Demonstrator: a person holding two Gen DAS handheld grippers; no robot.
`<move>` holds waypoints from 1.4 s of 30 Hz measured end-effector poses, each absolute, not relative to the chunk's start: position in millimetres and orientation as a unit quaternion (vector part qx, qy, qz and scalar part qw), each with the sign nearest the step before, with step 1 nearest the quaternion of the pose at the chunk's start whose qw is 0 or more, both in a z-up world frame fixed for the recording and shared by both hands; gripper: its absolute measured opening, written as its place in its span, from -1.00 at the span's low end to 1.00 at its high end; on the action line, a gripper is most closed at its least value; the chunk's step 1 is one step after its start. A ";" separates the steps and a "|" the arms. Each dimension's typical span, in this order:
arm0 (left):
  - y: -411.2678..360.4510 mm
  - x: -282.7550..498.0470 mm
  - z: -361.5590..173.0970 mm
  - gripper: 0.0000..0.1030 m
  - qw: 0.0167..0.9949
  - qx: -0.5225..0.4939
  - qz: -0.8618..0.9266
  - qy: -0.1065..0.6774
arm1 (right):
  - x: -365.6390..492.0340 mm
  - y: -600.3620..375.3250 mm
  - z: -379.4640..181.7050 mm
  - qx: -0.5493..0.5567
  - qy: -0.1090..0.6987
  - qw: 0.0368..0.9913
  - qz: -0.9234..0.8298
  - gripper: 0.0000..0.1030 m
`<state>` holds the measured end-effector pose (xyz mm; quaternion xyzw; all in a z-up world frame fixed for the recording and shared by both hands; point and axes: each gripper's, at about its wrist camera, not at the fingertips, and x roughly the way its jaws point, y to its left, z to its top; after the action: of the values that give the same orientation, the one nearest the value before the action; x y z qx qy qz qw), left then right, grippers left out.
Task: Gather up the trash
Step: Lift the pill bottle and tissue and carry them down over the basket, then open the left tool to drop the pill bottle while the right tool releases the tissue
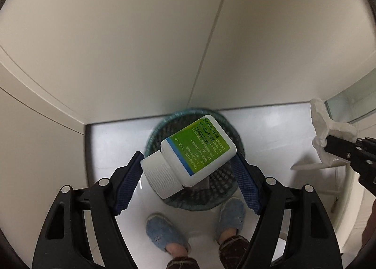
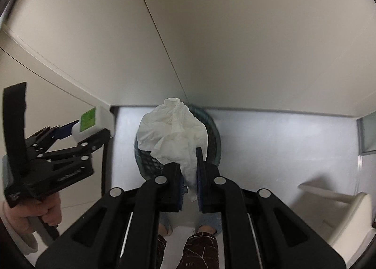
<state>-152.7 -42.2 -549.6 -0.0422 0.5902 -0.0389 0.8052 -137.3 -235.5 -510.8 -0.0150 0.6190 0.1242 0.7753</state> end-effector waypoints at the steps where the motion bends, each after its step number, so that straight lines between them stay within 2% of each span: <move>1: -44.3 -151.2 -565.7 0.43 0.801 -0.041 -0.041 0.596 | -136.2 -238.3 -524.3 -0.011 0.627 0.770 0.121 -0.86; 8: -68.7 -151.1 -658.8 0.43 0.784 -0.018 -0.051 0.619 | -132.4 -241.8 -583.7 -0.025 0.639 0.760 0.116 -0.86; 14: -77.1 -148.5 -697.6 0.44 0.770 -0.035 -0.056 0.634 | -135.8 -245.6 -609.2 -0.034 0.646 0.753 0.120 -0.86; 17: -81.8 -146.0 -701.9 0.48 0.767 -0.041 -0.055 0.638 | -136.6 -247.9 -616.7 -0.038 0.650 0.750 0.119 -0.86; 21: -73.4 -148.0 -693.3 0.74 0.776 -0.042 -0.052 0.628 | -136.6 -238.0 -623.8 -0.039 0.653 0.747 0.120 -0.86; 25: -60.1 -150.4 -686.6 0.86 0.778 -0.050 -0.055 0.624 | -131.8 -228.2 -629.3 -0.038 0.652 0.747 0.125 -0.85; 35: -9.2 -161.8 -675.4 0.88 0.777 -0.054 -0.029 0.626 | -114.4 -180.3 -651.1 -0.039 0.622 0.766 0.160 -0.83; 42: 19.0 -171.3 -680.8 0.88 0.772 -0.059 -0.014 0.633 | -112.4 -157.9 -685.0 -0.051 0.644 0.749 0.147 -0.80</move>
<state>-171.3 19.0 -680.8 -0.0589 0.6327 -0.0139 0.7720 -112.4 -157.9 -685.0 -0.0513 0.6443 0.1474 0.7487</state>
